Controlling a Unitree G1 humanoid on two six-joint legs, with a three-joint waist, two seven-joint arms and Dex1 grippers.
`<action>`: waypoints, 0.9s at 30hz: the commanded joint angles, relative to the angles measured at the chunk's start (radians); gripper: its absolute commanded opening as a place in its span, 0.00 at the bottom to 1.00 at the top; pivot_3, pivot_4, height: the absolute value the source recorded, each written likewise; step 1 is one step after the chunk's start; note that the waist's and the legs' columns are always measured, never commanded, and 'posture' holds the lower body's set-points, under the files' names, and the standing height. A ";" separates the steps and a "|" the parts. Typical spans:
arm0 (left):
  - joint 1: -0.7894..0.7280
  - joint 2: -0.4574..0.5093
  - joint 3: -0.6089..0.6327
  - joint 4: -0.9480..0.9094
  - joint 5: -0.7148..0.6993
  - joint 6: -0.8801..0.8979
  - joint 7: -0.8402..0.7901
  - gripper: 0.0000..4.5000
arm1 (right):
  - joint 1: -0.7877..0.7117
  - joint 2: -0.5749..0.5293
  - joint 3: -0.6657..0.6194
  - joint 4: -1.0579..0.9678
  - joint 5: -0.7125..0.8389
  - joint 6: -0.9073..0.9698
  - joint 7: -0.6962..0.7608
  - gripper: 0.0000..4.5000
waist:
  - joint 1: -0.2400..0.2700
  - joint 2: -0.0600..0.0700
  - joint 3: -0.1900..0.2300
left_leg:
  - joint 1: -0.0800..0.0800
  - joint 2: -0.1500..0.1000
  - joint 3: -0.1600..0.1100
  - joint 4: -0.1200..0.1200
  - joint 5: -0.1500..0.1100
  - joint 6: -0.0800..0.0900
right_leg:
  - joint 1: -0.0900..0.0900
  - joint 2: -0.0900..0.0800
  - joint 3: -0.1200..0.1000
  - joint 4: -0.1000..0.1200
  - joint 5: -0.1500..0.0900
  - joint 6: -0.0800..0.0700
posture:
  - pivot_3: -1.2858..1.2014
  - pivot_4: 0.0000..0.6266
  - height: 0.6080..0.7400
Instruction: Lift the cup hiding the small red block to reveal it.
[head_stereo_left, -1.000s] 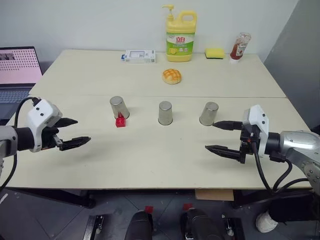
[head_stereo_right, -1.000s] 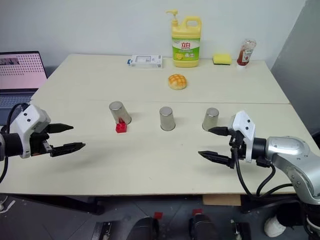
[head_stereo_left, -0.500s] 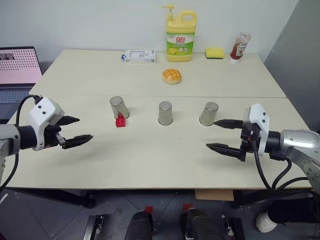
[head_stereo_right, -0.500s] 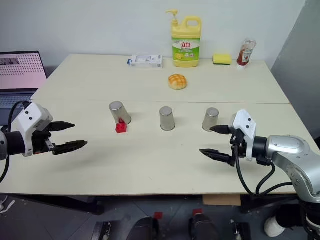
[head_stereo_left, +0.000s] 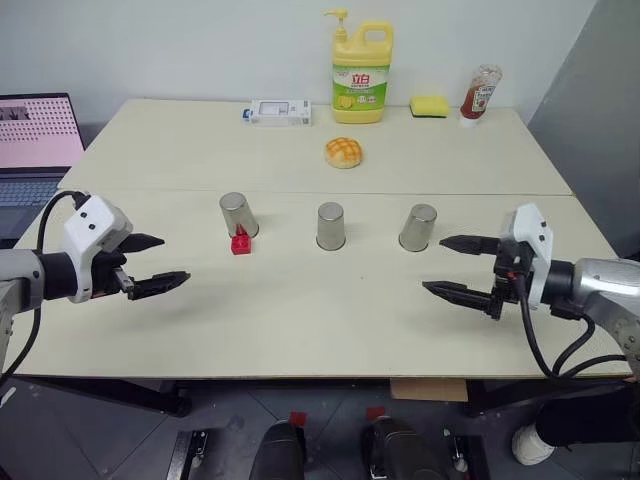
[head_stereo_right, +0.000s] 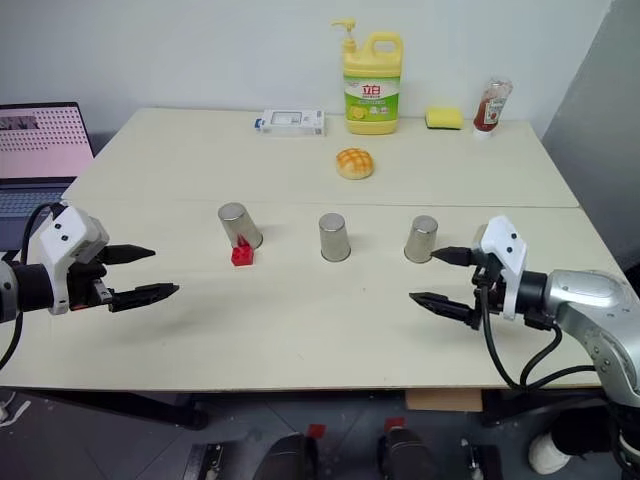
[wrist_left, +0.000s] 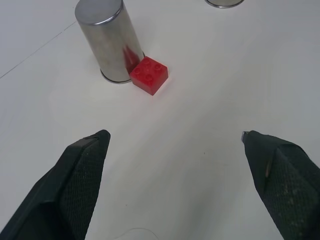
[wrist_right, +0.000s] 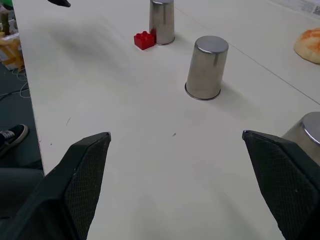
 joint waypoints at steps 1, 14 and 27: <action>-0.025 -0.001 0.006 -0.026 -0.012 -0.004 0.001 1.00 | -0.011 -0.015 -0.043 -0.019 0.027 0.011 0.002 1.00 | 0.000 0.000 0.000 | 0.000 0.000 0.000 0.000 0.000 0.000 | 0.000 0.000 0.000 0.000 0.000 0.000 | 0.52 0.24 1.00; -0.041 -0.008 -0.008 -0.019 -0.006 -0.007 0.001 1.00 | -0.008 -0.020 -0.044 -0.035 0.026 0.016 -0.019 1.00 | 0.000 0.000 0.000 | 0.000 0.000 0.000 0.000 0.000 0.000 | 0.000 0.000 0.000 0.000 0.000 0.000 | 0.52 0.24 1.00; -0.042 -0.011 -0.004 -0.025 -0.007 0.000 0.010 1.00 | -0.013 -0.018 -0.033 -0.034 0.022 0.010 -0.015 1.00 | 0.000 0.000 0.000 | 0.000 0.000 0.000 0.000 0.000 0.000 | 0.000 0.000 0.000 0.000 0.000 0.000 | 0.52 0.24 1.00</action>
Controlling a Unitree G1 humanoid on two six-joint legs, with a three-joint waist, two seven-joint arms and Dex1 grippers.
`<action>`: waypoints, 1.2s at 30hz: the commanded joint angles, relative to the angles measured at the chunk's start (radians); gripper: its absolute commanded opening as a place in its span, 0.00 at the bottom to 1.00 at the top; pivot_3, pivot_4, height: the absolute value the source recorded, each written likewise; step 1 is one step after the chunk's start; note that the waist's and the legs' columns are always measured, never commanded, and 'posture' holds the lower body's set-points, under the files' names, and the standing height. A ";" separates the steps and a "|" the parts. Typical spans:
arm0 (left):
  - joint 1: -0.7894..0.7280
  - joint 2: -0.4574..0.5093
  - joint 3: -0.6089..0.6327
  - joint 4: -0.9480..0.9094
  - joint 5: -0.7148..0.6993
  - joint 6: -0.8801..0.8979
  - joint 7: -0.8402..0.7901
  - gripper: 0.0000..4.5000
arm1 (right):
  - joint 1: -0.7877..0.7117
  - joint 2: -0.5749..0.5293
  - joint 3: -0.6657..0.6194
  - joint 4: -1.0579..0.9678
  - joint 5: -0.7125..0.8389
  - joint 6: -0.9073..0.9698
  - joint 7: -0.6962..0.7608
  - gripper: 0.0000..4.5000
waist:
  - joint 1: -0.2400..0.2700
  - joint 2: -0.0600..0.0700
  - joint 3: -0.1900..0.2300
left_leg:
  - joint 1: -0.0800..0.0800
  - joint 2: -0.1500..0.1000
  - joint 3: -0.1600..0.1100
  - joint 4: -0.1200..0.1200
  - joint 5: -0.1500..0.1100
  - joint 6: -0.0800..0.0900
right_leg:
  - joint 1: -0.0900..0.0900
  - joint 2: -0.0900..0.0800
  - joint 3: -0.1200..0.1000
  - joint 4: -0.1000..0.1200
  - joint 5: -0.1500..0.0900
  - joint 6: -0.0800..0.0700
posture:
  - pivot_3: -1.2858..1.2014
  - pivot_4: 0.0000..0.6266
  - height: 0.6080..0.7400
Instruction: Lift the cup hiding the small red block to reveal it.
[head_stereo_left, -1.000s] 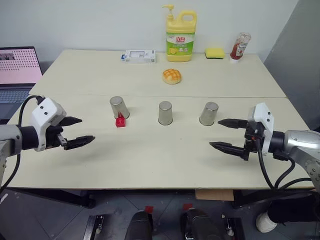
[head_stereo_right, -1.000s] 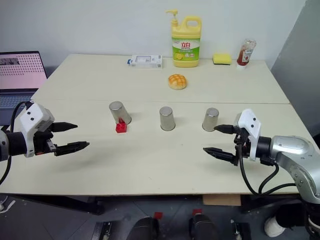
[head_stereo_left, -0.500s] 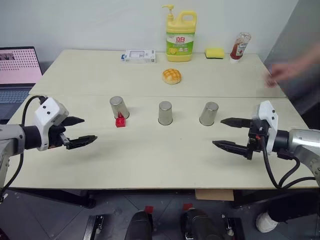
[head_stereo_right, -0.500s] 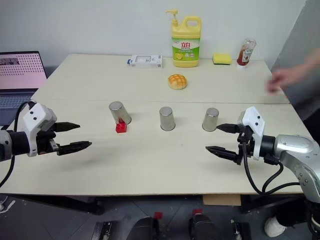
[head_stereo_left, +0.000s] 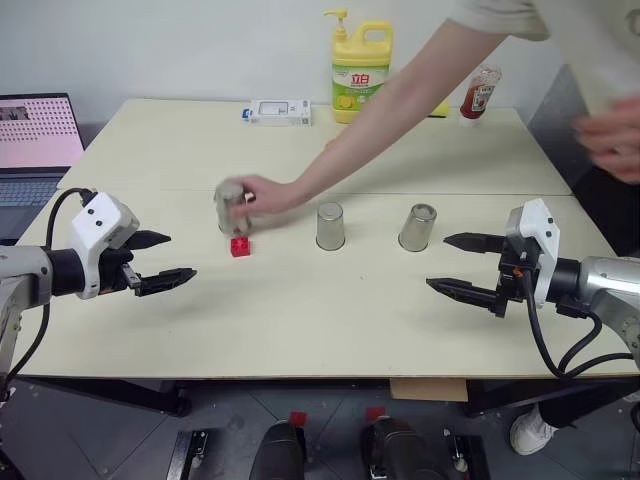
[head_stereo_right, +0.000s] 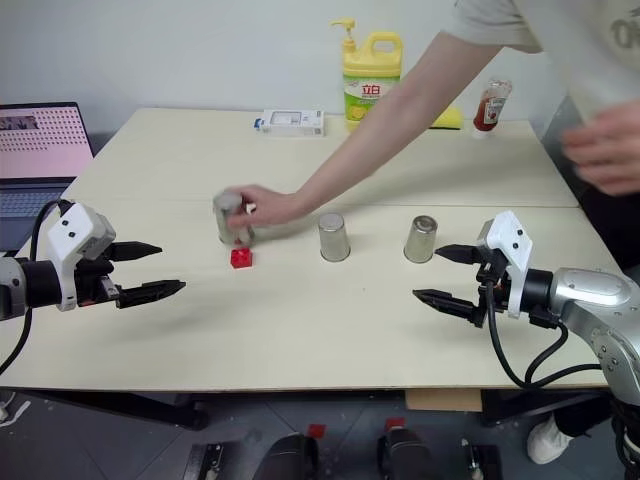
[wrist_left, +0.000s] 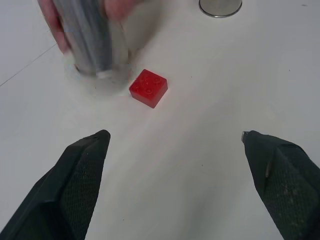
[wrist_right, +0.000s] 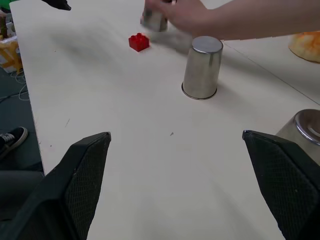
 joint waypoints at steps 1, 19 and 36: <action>-0.014 0.005 0.016 -0.022 -0.007 0.000 0.006 1.00 | -0.009 -0.009 -0.014 -0.032 0.003 -0.011 0.001 1.00 | 0.000 0.000 0.000 | 0.000 0.000 0.000 0.000 0.000 0.000 | 0.000 0.000 0.000 0.000 0.000 0.000 | 0.52 0.24 1.00; -0.015 0.005 0.014 -0.010 -0.001 -0.022 -0.004 1.00 | -0.008 -0.005 -0.008 -0.035 0.001 -0.004 -0.009 1.00 | 0.000 0.000 0.000 | 0.000 0.000 0.000 0.000 0.000 0.000 | 0.000 0.000 0.000 0.000 0.000 0.000 | 0.52 0.24 1.00; -0.070 -0.027 -0.064 -0.120 -0.027 0.012 -0.005 1.00 | -0.236 0.203 0.208 0.039 -0.112 -0.010 -0.154 1.00 | -0.005 0.000 0.000 | 0.000 -0.001 0.000 0.000 0.000 0.000 | 0.000 0.001 0.000 0.000 0.000 0.000 | 0.52 0.24 1.00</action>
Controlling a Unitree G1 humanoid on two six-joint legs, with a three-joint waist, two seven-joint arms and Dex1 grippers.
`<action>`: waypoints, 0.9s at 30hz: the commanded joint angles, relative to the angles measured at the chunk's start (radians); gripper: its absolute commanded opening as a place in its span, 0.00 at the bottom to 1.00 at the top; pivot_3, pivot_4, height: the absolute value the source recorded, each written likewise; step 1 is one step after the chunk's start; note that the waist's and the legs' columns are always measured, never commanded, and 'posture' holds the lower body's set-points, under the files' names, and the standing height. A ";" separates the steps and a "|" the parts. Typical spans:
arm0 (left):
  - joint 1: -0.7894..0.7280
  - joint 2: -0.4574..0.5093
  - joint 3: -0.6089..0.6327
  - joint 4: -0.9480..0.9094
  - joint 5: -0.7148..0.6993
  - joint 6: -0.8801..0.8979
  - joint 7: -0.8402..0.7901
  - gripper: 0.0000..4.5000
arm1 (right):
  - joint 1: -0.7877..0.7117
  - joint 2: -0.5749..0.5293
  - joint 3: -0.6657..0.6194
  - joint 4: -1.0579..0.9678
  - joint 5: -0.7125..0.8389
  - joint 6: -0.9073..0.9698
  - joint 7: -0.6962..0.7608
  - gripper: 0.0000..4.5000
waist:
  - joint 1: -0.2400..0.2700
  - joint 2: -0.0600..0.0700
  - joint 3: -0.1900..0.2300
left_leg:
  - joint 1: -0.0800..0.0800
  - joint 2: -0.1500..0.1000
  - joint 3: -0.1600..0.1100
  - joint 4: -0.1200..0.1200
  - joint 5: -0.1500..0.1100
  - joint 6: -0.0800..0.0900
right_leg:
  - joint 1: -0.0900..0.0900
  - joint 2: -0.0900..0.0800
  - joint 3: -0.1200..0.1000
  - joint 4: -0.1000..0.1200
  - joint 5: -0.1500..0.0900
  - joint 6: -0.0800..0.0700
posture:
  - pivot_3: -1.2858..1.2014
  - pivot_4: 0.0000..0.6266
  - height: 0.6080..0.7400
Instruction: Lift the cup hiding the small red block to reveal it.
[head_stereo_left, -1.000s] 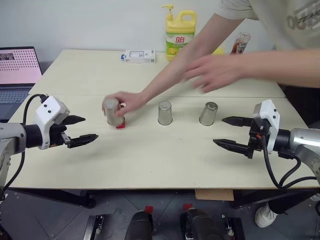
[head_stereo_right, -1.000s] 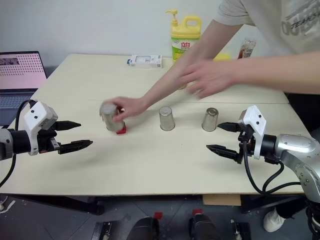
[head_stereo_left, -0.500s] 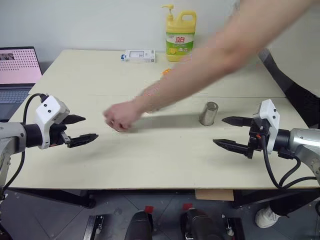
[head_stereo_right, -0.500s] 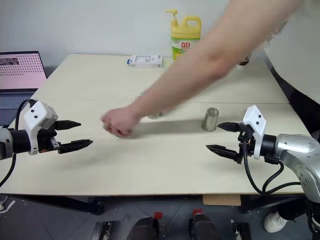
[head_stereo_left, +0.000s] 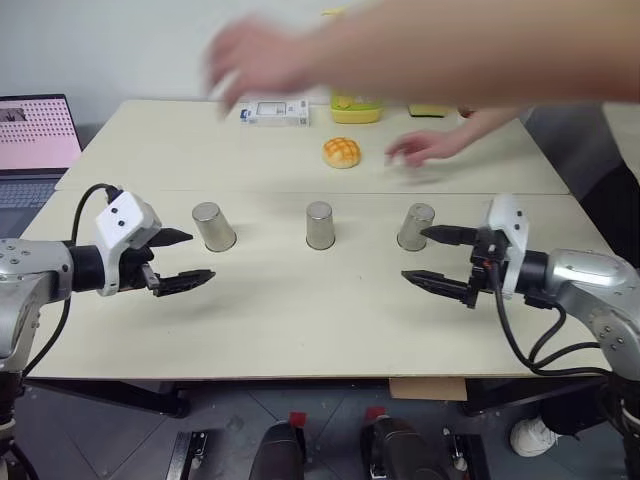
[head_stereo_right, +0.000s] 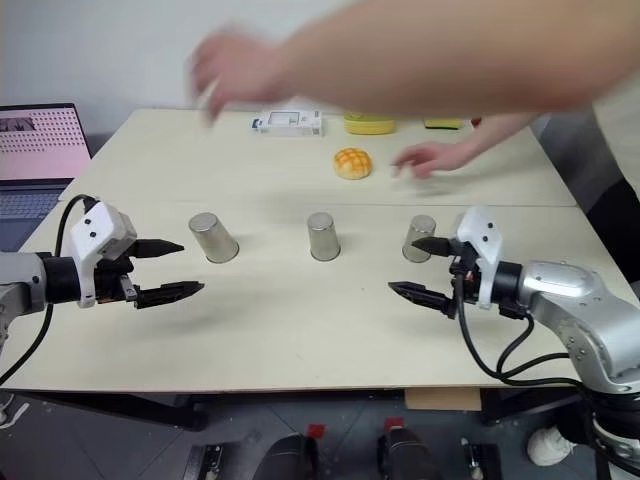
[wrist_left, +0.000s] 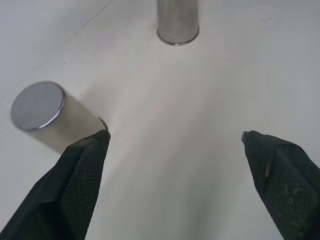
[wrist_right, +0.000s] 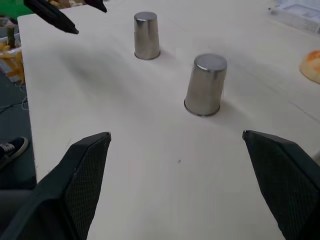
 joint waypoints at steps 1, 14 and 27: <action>-0.036 -0.007 -0.011 -0.036 -0.012 0.007 0.004 1.00 | -0.119 0.091 0.092 0.040 -0.070 0.004 -0.078 1.00 | 0.000 0.000 0.000 | 0.000 0.000 0.000 0.000 0.000 0.000 | 0.000 0.000 0.000 0.000 0.000 0.000 | 0.52 0.24 1.00; -0.048 0.000 -0.018 -0.043 -0.014 0.021 0.003 1.00 | -0.537 0.480 0.310 0.742 -0.389 -0.141 -0.199 1.00 | 0.003 0.000 0.000 | -0.007 0.000 0.000 0.000 0.000 0.000 | -0.006 0.001 0.000 0.002 0.003 -0.005 | 0.52 0.24 1.00; -0.028 0.003 0.004 -0.081 -0.022 0.042 0.016 1.00 | -0.746 0.670 0.245 1.367 -0.520 -0.433 -0.190 1.00 | -0.001 0.000 0.000 | -0.011 0.000 0.000 -0.001 0.000 0.000 | -0.011 0.001 -0.001 0.003 0.003 -0.006 | 0.52 0.24 1.00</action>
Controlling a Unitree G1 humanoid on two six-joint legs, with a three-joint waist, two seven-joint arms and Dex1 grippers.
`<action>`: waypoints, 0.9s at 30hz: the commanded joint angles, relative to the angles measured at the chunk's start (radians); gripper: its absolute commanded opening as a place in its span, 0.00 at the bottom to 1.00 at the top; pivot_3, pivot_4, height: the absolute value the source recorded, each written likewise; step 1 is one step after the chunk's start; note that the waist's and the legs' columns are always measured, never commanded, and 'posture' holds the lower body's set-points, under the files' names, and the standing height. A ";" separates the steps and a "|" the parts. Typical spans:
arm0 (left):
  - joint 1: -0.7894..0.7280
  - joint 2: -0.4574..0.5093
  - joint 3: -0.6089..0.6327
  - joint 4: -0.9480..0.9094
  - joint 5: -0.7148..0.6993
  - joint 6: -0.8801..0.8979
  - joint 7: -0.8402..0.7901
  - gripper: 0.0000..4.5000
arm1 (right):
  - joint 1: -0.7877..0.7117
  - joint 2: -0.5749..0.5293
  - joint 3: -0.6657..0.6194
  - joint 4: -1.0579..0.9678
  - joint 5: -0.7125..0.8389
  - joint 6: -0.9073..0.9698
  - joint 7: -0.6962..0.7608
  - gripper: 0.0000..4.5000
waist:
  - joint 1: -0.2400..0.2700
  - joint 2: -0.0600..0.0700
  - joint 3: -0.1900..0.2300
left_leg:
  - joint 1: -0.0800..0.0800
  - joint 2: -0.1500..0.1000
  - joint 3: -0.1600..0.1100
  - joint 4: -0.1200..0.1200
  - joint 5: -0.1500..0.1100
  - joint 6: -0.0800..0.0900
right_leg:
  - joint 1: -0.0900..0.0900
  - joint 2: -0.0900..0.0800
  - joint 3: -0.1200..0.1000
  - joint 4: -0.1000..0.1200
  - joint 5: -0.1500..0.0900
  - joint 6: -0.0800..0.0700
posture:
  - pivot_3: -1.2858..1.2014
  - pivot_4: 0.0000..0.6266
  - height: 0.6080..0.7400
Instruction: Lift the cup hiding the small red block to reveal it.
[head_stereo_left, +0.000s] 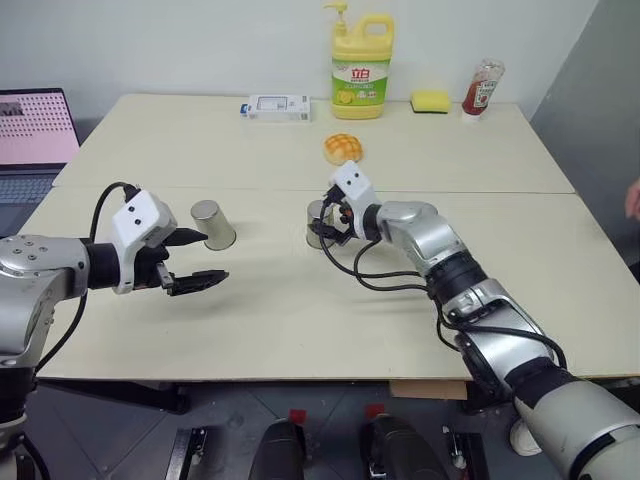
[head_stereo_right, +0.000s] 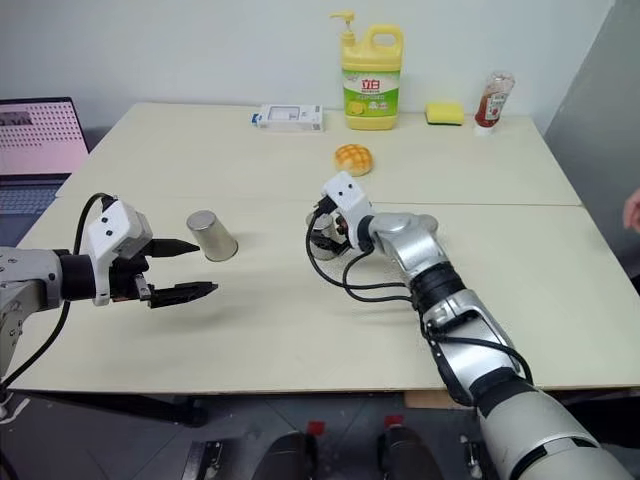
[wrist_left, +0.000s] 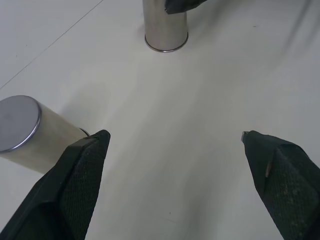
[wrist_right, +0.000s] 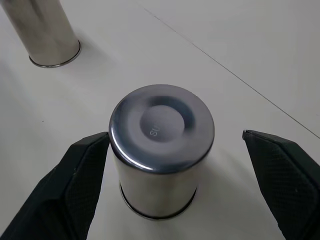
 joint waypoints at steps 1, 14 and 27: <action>-0.003 0.016 0.034 -0.039 -0.010 0.003 0.008 1.00 | -0.056 0.028 -0.047 0.108 -0.022 -0.075 0.000 1.00 | 0.000 0.000 0.000 | 0.000 0.000 0.000 0.000 0.000 0.000 | 0.000 0.000 0.000 0.000 0.000 0.000 | 0.52 0.24 1.00; -0.018 0.006 0.018 -0.037 -0.006 -0.001 0.012 1.00 | -0.068 0.037 -0.148 0.000 0.007 -0.014 0.045 0.59 | 0.000 0.000 0.000 | 0.000 0.000 -0.001 0.000 0.000 0.000 | 0.000 0.000 0.000 0.001 0.000 0.000 | 0.52 0.24 1.00; -0.078 -0.009 -0.034 0.003 0.004 -0.017 0.001 1.00 | 0.118 -0.140 -0.122 -0.314 -0.043 0.203 0.063 0.59 | -0.001 0.000 0.000 | 0.000 -0.001 0.000 0.001 0.000 0.000 | 0.000 -0.001 0.000 0.001 0.000 0.000 | 0.52 0.24 1.00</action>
